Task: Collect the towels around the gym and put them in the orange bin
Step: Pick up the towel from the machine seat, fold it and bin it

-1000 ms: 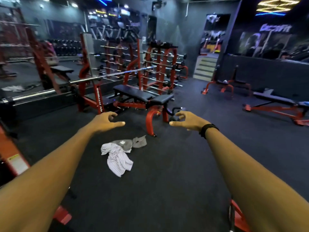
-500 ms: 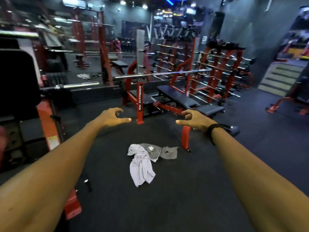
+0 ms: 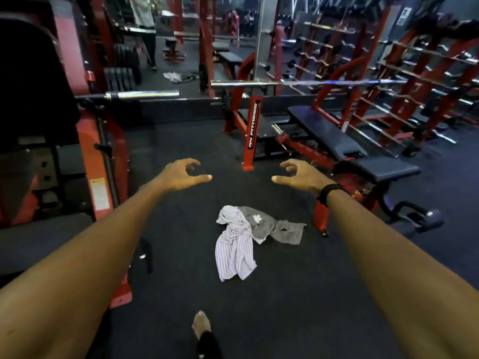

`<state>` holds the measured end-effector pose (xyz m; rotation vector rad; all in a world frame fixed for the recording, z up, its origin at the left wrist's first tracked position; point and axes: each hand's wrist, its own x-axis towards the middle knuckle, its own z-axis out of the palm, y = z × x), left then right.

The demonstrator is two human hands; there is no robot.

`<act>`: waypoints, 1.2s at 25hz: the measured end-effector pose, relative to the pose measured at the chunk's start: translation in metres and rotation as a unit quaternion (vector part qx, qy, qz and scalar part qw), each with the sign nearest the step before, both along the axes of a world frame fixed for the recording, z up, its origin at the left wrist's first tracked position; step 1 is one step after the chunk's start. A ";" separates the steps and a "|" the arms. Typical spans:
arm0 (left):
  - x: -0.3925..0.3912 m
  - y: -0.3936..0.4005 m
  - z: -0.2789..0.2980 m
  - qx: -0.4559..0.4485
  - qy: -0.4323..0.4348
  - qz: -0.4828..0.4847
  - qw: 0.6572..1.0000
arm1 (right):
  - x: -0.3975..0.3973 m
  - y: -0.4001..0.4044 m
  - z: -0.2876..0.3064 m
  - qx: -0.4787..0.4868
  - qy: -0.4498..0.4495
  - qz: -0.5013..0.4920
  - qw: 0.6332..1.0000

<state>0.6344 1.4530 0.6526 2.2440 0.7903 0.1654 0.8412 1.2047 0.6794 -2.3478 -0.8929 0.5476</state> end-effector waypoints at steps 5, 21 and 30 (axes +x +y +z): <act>0.095 0.068 -0.076 -0.042 0.043 -0.003 0.998 | 0.084 0.082 -0.077 -0.030 0.047 -0.007 0.998; 0.295 0.177 -0.506 -0.157 0.175 0.024 0.972 | 0.261 0.223 -0.556 -0.167 0.184 0.012 0.969; 0.260 0.146 -0.783 -0.244 0.264 0.032 0.933 | 0.203 0.166 -0.873 -0.324 0.244 0.018 0.914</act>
